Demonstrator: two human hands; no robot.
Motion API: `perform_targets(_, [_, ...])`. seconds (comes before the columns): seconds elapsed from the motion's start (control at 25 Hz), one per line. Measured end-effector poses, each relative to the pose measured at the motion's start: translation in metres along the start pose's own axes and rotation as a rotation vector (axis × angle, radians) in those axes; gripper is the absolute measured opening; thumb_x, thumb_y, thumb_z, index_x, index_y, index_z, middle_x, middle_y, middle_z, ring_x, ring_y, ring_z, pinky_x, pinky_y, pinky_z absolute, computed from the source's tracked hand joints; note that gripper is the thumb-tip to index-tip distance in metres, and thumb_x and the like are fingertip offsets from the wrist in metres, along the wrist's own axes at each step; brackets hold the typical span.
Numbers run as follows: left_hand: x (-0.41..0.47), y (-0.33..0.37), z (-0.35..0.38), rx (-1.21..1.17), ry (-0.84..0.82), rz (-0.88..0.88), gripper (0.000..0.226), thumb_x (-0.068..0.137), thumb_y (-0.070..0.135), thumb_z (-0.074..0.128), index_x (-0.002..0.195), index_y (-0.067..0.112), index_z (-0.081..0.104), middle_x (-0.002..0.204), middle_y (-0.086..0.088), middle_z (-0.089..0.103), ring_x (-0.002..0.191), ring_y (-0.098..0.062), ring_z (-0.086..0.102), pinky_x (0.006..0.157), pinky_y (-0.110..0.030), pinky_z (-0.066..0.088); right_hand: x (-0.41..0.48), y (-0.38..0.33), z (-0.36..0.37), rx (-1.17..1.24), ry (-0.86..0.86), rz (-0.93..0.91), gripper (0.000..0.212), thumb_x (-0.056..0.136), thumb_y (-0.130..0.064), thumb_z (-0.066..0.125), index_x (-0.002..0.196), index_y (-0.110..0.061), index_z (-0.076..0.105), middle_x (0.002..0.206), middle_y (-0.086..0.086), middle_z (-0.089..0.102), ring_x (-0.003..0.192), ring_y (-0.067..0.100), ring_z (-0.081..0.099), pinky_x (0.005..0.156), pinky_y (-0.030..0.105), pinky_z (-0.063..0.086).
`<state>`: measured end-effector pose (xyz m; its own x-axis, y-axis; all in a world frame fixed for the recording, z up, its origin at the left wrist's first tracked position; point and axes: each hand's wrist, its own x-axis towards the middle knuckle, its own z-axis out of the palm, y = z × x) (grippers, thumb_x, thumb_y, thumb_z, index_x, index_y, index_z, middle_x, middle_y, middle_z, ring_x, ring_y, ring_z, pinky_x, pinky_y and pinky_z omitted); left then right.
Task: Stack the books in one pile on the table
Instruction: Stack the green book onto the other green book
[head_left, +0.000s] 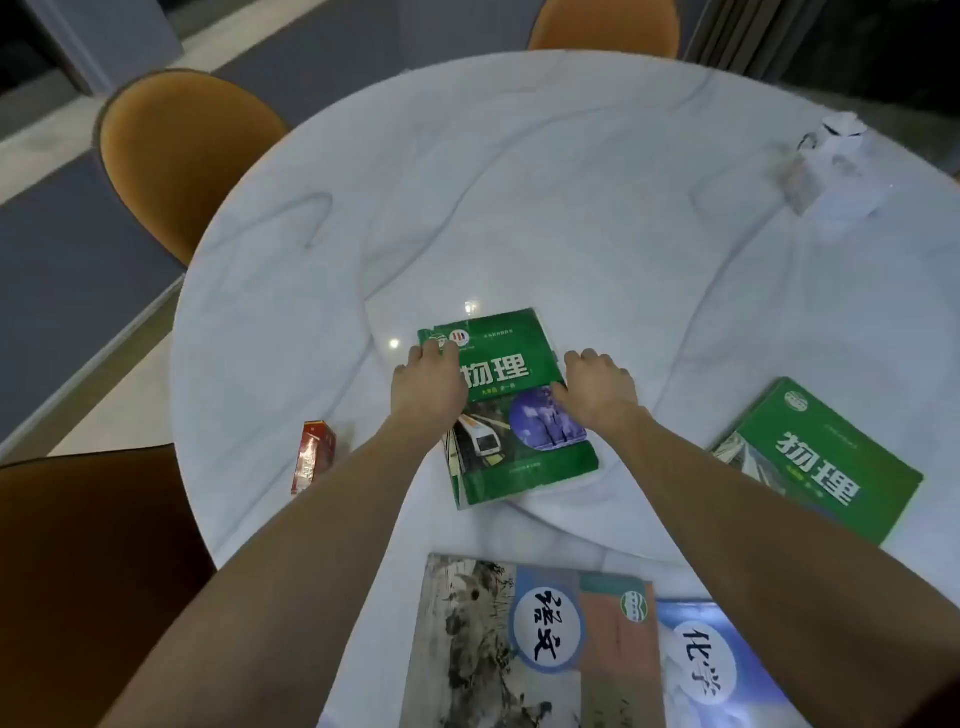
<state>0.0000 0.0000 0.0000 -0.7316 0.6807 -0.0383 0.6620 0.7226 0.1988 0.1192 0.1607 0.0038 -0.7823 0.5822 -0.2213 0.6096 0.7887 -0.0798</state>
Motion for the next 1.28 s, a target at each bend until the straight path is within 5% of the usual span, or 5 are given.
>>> perform_targets(0.28, [-0.009,0.005,0.037,-0.323,-0.083,-0.328,0.041,0.088,0.019,0.054,0.122,0.002,0.039,0.118,-0.019,0.048,0.11,-0.034,0.046,0.083,-0.046,0.047,0.008,-0.005,0.029,0.235,-0.119,0.208,0.048,0.088,-0.037,0.057,0.118,0.0,0.05,0.123,0.02,0.05,0.114,0.035,0.048,0.088,0.042,0.045])
perform_targets(0.64, [0.011,0.0,0.039,-0.749,-0.142,-0.775,0.029,0.086,0.017,0.059,0.107,-0.004,0.058,0.114,-0.024,0.06,0.103,-0.038,0.059,0.088,-0.047,0.054,0.026,-0.005,0.026,0.506,-0.223,0.435,0.056,0.077,-0.033,0.073,0.116,0.002,0.053,0.122,0.022,0.057,0.114,0.036,0.053,0.088,0.039,0.048])
perform_targets(0.92, [-0.004,0.015,0.037,-0.981,0.013,-0.623,0.026,0.093,0.007,0.042,0.118,0.012,0.035,0.112,-0.017,0.061,0.093,-0.031,0.062,0.084,-0.049,0.054,0.027,-0.003,0.027,0.606,-0.21,0.491,0.063,0.074,-0.027,0.077,0.122,0.0,0.048,0.124,0.021,0.055,0.114,0.036,0.055,0.093,0.044,0.051])
perform_targets(1.08, [-0.01,0.014,0.04,-1.178,0.066,-0.579,0.025,0.095,0.007,0.038,0.116,0.019,0.035,0.1,-0.013,0.063,0.089,-0.031,0.066,0.079,-0.046,0.056,0.022,0.001,0.028,0.66,-0.186,0.439,0.051,0.074,-0.027,0.077,0.111,0.0,0.056,0.106,0.016,0.063,0.104,0.031,0.061,0.066,0.027,0.047])
perform_targets(1.28, [-0.006,0.012,0.027,-1.356,0.074,-0.522,0.022,0.095,0.008,0.04,0.104,0.027,0.04,0.089,-0.009,0.066,0.077,-0.023,0.068,0.062,-0.034,0.057,0.015,0.013,0.028,1.006,-0.196,0.504,0.039,0.072,-0.019,0.08,0.099,0.004,0.064,0.107,0.021,0.069,0.087,0.028,0.064,0.075,0.034,0.053])
